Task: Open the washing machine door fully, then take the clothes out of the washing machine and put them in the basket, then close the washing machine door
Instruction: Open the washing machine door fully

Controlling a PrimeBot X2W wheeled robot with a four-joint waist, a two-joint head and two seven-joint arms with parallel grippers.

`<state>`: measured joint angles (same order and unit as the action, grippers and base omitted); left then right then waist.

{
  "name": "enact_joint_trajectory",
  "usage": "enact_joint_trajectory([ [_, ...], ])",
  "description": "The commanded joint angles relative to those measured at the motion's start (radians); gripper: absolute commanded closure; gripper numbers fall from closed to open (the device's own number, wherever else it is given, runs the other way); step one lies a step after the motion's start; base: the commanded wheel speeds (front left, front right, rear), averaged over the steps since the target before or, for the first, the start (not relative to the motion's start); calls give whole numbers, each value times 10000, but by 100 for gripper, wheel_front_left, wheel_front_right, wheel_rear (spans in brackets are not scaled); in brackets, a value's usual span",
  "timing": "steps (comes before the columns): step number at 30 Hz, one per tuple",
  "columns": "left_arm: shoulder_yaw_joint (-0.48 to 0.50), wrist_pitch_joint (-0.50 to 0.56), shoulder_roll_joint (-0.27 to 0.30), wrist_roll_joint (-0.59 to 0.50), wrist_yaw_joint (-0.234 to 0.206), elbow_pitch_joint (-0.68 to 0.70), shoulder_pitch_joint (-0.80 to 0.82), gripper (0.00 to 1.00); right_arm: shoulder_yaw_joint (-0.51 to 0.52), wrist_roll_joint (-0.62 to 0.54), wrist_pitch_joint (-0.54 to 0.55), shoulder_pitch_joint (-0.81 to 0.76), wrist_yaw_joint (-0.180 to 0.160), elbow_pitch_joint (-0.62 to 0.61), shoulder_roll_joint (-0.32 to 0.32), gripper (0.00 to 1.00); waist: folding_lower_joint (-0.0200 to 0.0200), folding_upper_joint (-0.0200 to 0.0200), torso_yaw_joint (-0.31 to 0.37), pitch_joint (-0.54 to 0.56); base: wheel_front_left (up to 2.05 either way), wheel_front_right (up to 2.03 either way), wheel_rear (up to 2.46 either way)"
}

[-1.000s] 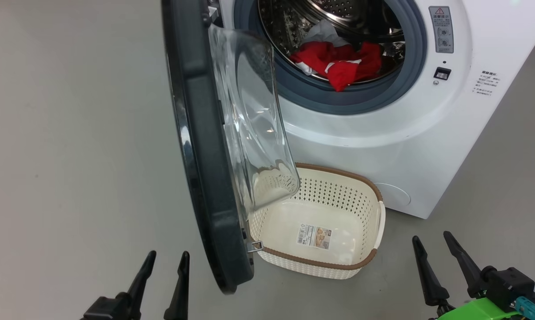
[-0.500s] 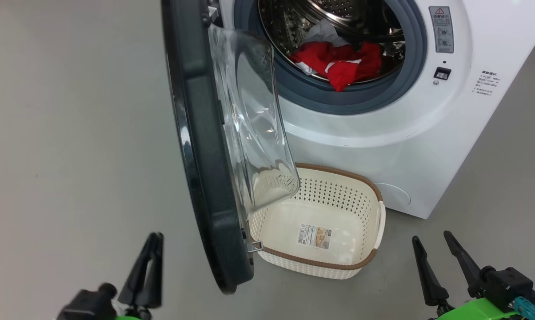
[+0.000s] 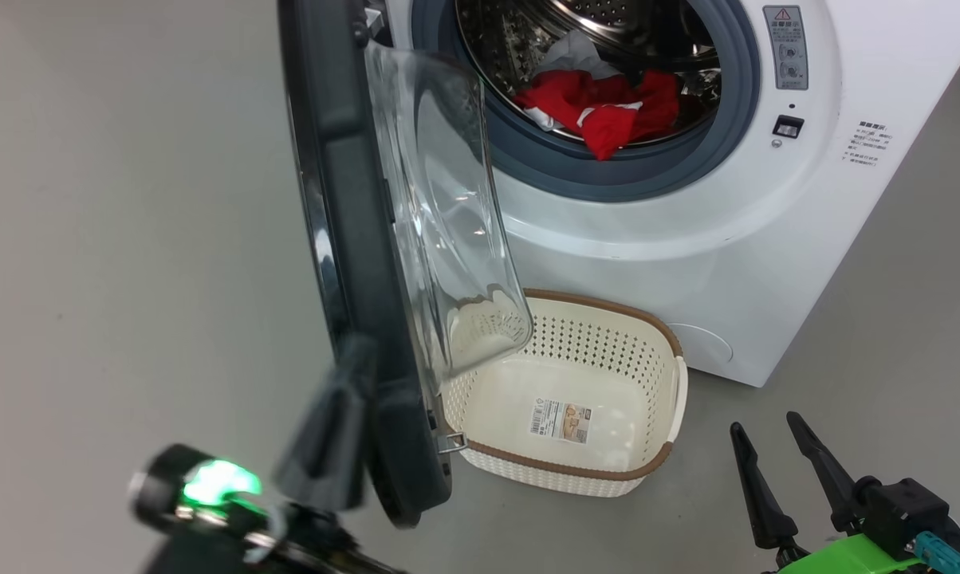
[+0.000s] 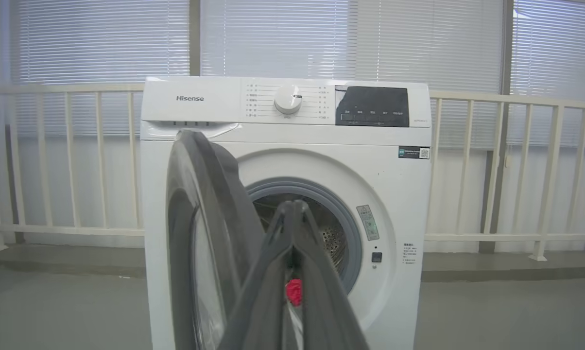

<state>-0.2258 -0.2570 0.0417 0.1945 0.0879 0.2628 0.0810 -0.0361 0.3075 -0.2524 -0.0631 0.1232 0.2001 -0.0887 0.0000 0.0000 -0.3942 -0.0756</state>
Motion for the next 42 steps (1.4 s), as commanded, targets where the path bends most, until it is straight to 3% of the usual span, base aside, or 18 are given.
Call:
enact_joint_trajectory([
  [1, -170, -48, 85, -197, 140, 112, 123, 100, -233, 68, -93, 174, 75, -276, -104, 0, 0, 0, 13, -10, 0, 0, 0],
  [7, -1347, -48, 85, 218, 256, -1183, -258, 100, -286, 89, -93, 218, 75, -256, -114, 0, 0, 0, 92, -23, 0, 0, 0],
  [15, -1484, -48, 85, 1207, 150, -3283, -272, 100, -406, 132, -93, 225, 75, -267, -92, 0, 0, 0, 143, -5, 0, 0, 0],
  [27, -315, -48, 85, 2042, -339, -3970, -122, 100, -441, 170, -93, 160, 75, -292, -49, 0, 0, 0, 109, 98, 0, 0, 0],
  [42, 2119, -48, 85, 1506, -621, -3993, -322, 100, -408, 153, -93, 243, 75, -377, -58, 0, 0, 0, 20, -100, 0, 0, 0],
])
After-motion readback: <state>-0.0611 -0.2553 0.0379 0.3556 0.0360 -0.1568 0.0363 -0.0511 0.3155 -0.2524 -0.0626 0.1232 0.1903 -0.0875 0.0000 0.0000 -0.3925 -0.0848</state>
